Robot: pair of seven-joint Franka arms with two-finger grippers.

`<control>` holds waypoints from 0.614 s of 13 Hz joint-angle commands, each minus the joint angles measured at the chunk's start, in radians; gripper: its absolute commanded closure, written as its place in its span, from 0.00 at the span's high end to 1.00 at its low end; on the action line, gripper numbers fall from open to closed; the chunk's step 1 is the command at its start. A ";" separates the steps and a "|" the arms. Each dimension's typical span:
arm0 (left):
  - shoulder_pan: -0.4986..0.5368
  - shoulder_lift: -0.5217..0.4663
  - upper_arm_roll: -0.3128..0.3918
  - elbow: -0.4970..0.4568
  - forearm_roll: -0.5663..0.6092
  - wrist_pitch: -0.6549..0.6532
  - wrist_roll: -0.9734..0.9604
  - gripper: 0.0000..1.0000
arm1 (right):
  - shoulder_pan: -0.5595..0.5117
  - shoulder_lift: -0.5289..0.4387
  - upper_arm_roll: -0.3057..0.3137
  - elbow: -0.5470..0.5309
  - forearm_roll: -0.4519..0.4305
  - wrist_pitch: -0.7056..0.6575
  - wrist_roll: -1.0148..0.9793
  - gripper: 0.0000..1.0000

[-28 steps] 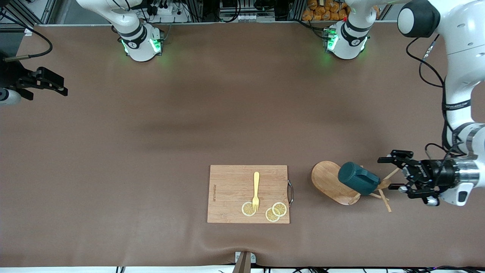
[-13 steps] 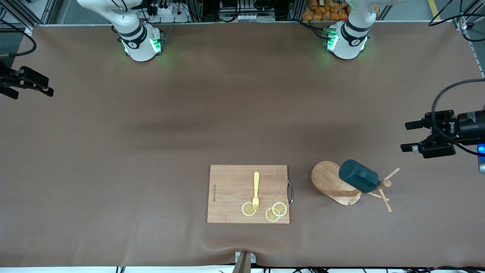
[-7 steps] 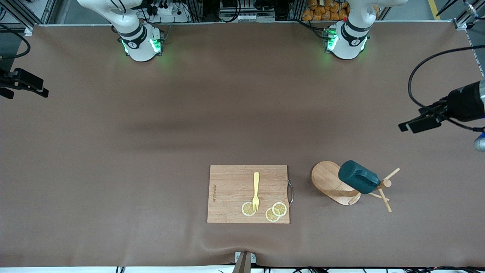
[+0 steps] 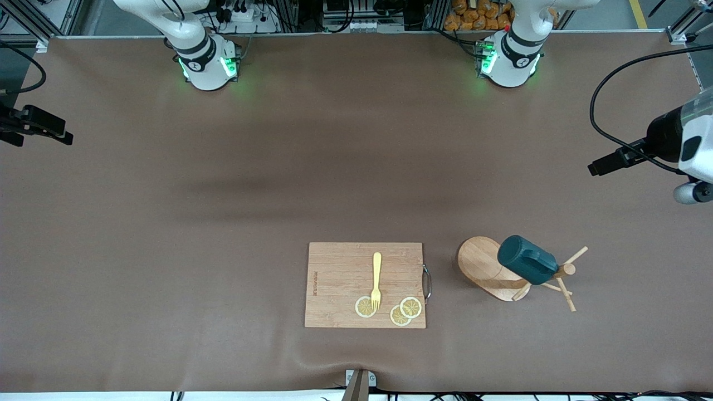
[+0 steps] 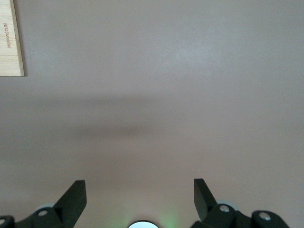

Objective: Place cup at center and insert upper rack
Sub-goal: 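Withdraw the open left gripper away from the hanging mug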

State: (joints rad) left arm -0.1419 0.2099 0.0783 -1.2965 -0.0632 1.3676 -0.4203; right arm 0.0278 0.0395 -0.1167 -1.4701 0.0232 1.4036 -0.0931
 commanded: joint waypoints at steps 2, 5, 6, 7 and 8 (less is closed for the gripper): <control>0.079 -0.174 -0.052 -0.243 0.040 0.126 0.194 1.00 | -0.003 -0.006 0.017 -0.001 0.009 -0.028 0.061 1.00; 0.137 -0.213 -0.141 -0.288 0.077 0.139 0.229 1.00 | -0.003 -0.007 0.017 -0.006 0.011 -0.044 0.064 1.00; 0.137 -0.230 -0.156 -0.308 0.091 0.145 0.232 1.00 | -0.003 -0.006 0.017 -0.006 0.011 -0.049 0.065 1.00; 0.137 -0.248 -0.158 -0.337 0.095 0.157 0.251 1.00 | -0.003 -0.004 0.017 -0.007 0.011 -0.051 0.067 1.00; 0.137 -0.265 -0.158 -0.358 0.094 0.160 0.280 1.00 | -0.005 -0.003 0.017 -0.009 0.011 -0.052 0.065 1.00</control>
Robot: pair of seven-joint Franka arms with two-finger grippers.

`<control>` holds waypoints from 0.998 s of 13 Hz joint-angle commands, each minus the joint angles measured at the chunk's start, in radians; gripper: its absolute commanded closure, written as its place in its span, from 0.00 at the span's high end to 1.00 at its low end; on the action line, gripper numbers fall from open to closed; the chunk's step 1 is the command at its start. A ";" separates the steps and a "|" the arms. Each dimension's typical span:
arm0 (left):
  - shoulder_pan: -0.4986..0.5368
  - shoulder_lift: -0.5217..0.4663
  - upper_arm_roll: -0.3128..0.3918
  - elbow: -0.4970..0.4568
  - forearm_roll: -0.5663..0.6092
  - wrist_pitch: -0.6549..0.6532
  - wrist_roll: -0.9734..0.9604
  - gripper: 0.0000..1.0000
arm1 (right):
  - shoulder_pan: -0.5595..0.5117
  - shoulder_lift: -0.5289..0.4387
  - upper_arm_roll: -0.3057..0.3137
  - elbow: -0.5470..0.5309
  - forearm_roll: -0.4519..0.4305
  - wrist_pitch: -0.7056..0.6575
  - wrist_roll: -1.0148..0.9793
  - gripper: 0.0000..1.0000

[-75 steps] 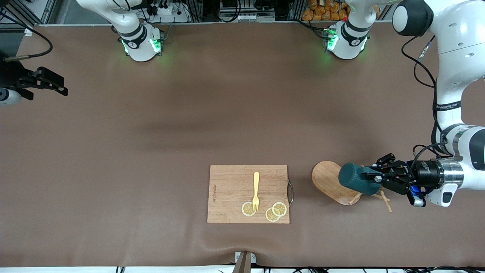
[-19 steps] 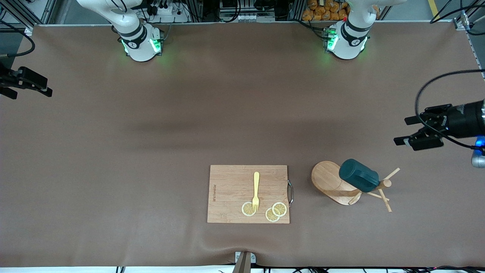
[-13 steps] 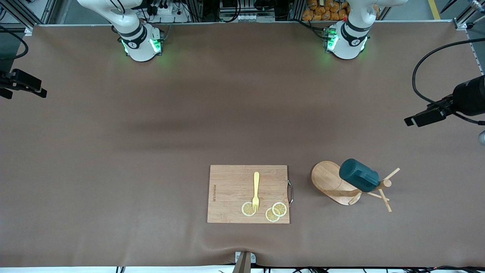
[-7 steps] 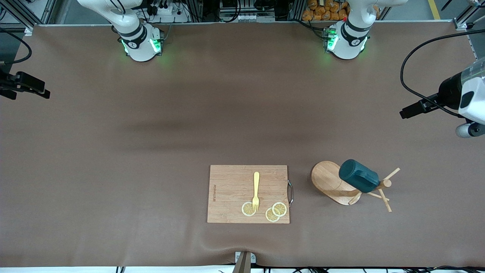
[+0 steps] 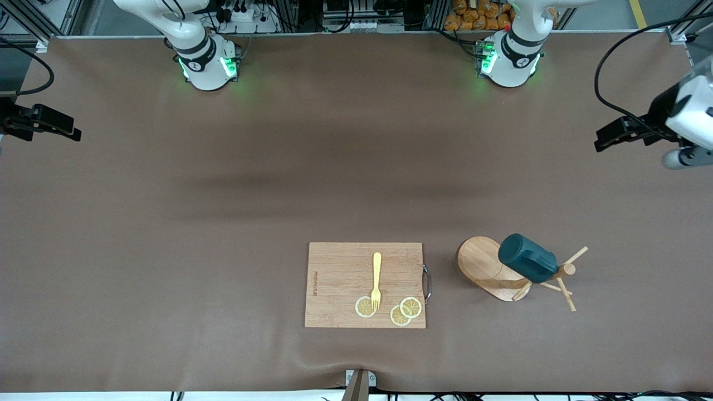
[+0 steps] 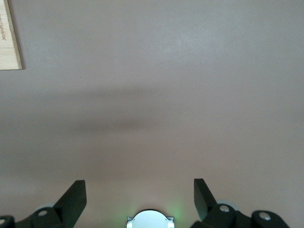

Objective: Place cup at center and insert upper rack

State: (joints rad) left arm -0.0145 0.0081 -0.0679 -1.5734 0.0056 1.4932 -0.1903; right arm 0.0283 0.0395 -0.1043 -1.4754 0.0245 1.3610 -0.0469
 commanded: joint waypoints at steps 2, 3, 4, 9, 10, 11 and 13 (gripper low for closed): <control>0.011 -0.080 -0.012 -0.094 0.027 0.035 0.074 1.00 | -0.007 -0.001 0.005 -0.003 0.009 -0.010 0.013 1.00; 0.011 -0.092 -0.012 -0.105 0.025 0.041 0.098 1.00 | -0.007 -0.001 0.005 -0.003 0.009 -0.010 0.012 1.00; 0.011 -0.102 -0.012 -0.115 0.025 0.050 0.117 1.00 | -0.005 -0.001 0.005 -0.003 0.009 -0.010 0.012 1.00; 0.021 -0.094 -0.012 -0.093 0.024 0.052 0.190 1.00 | -0.002 -0.001 0.005 -0.003 0.009 -0.010 0.010 1.00; 0.021 -0.094 -0.012 -0.091 0.019 0.052 0.193 1.00 | -0.002 0.000 0.005 -0.003 0.011 -0.010 0.010 1.00; 0.021 -0.092 -0.012 -0.089 0.017 0.052 0.190 1.00 | -0.002 0.002 0.005 -0.003 0.011 -0.008 0.010 1.00; 0.019 -0.089 -0.012 -0.077 0.022 0.048 0.189 1.00 | 0.001 0.008 0.005 -0.003 0.011 -0.006 0.009 1.00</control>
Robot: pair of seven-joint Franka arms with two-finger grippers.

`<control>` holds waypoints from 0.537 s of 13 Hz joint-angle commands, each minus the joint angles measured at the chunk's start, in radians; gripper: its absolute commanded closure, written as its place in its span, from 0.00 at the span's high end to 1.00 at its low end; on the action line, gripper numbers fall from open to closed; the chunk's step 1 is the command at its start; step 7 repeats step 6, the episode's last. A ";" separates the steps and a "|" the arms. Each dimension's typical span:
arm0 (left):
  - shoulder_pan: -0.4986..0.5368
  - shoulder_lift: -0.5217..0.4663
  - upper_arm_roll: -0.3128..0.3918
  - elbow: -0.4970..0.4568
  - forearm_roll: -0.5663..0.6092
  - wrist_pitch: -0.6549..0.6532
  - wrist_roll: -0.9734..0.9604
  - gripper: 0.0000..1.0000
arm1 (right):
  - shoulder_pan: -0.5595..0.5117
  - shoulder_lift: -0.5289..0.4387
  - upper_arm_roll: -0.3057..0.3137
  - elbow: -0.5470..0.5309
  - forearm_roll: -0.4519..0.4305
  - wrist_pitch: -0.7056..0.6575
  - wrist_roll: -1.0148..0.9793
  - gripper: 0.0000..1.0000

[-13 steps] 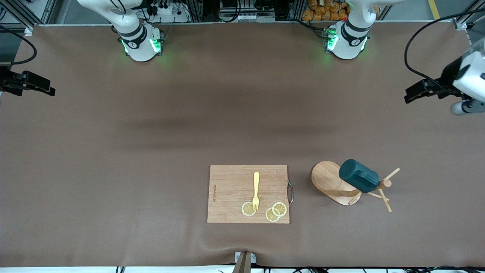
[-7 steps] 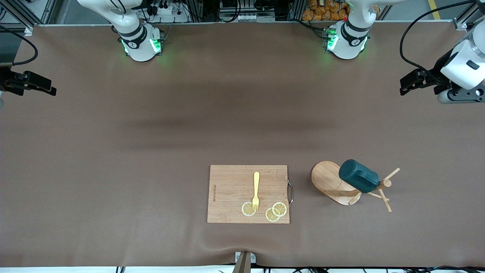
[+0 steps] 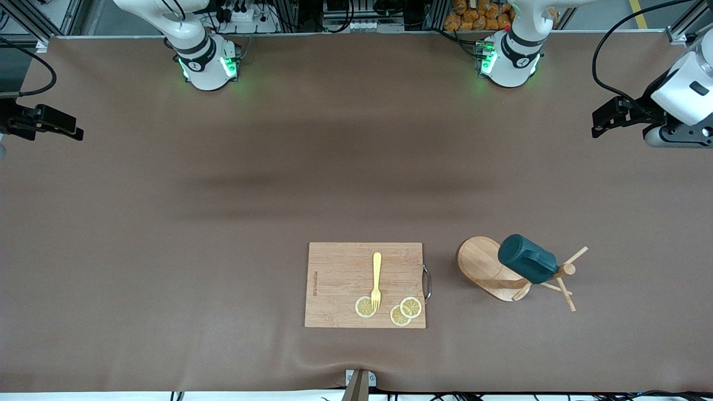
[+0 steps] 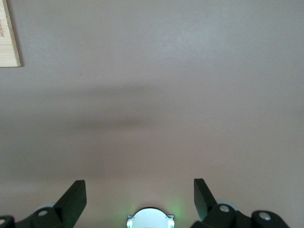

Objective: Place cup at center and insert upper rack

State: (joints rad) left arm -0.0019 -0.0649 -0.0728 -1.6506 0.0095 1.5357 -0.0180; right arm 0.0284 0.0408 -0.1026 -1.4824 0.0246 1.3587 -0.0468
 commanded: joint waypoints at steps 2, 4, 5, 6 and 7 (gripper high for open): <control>0.007 -0.015 -0.007 0.003 0.020 0.007 0.013 1.00 | 0.005 0.007 0.003 0.004 0.011 -0.004 0.013 1.00; 0.007 -0.021 -0.010 -0.003 0.015 0.001 0.012 1.00 | 0.005 0.010 0.003 0.004 0.011 -0.003 0.016 1.00; 0.007 -0.021 -0.016 -0.001 0.015 0.001 0.007 1.00 | 0.005 0.010 0.003 0.004 0.011 0.003 0.016 1.00; 0.007 -0.023 -0.027 -0.001 0.015 0.001 -0.019 1.00 | 0.007 0.010 0.003 0.004 0.012 0.010 0.016 1.00; 0.007 -0.023 -0.027 -0.001 0.015 0.001 -0.019 1.00 | 0.007 0.010 0.003 0.004 0.012 0.010 0.016 1.00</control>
